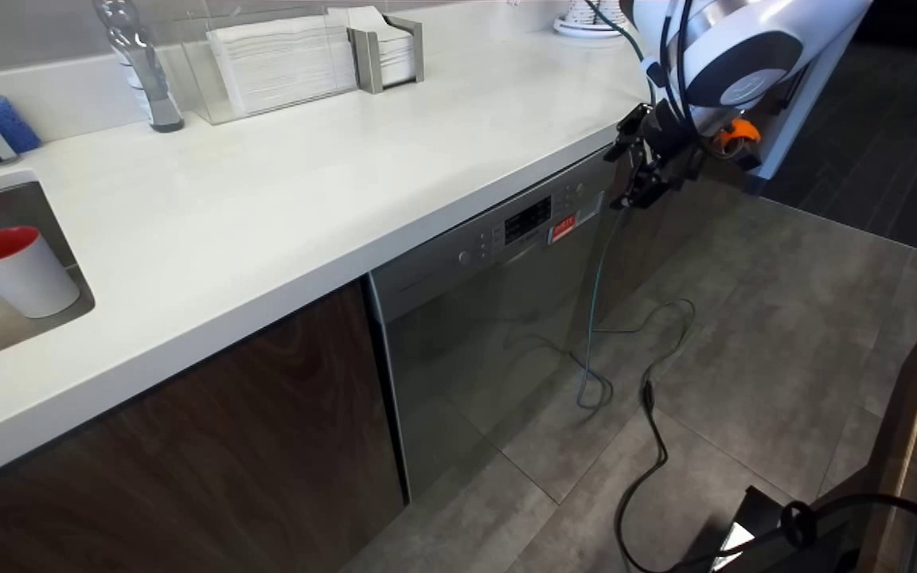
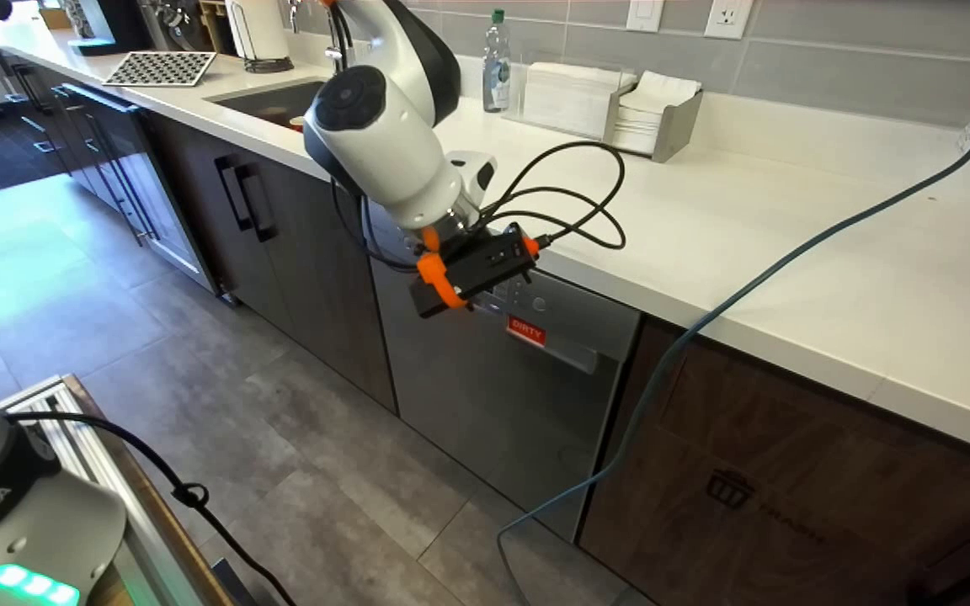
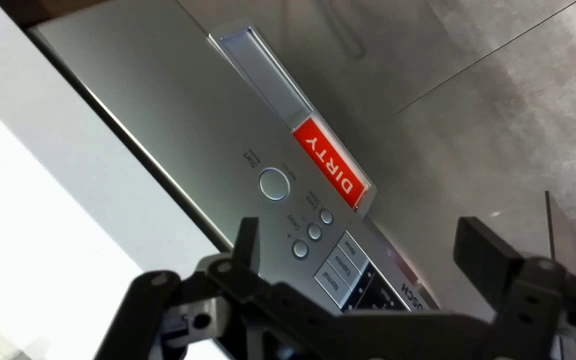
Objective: Press a button on the dishwasher.
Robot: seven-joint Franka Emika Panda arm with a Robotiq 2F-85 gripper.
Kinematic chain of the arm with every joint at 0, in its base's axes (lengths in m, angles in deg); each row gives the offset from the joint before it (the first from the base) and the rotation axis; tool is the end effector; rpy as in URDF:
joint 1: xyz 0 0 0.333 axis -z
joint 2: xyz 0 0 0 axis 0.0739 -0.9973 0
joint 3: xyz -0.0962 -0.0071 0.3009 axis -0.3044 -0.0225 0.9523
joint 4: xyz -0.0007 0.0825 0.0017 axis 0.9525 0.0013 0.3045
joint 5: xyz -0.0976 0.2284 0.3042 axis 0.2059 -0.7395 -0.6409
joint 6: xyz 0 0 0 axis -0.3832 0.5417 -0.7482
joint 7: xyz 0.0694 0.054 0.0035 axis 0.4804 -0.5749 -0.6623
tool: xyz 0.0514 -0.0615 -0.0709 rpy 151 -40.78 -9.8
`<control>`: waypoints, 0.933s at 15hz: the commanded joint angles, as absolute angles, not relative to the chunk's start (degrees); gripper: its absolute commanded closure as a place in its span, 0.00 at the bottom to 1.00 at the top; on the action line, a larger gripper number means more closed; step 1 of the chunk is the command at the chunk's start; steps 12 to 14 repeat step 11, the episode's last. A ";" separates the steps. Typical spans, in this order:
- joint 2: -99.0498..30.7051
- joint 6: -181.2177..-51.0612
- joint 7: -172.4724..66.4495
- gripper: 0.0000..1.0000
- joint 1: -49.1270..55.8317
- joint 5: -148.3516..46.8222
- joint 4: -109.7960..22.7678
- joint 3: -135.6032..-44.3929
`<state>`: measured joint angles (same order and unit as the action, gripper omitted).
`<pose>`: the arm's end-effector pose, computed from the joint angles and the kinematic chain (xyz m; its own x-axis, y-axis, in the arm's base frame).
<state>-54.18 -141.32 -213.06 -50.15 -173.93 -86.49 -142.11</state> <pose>0.4543 -0.0959 0.1840 0.5542 0.7932 0.2522 0.6468 -0.6012 0.4694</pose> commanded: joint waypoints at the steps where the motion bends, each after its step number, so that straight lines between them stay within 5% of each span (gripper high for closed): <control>1: -48.03 -144.18 -215.00 0.00 -56.05 -169.75 -91.31 -145.50; 6: -44.61 -148.04 -216.16 0.00 -64.61 -168.70 -95.20 -151.35; 14: -47.38 -146.66 -213.08 0.00 -64.24 -169.67 -94.25 -150.60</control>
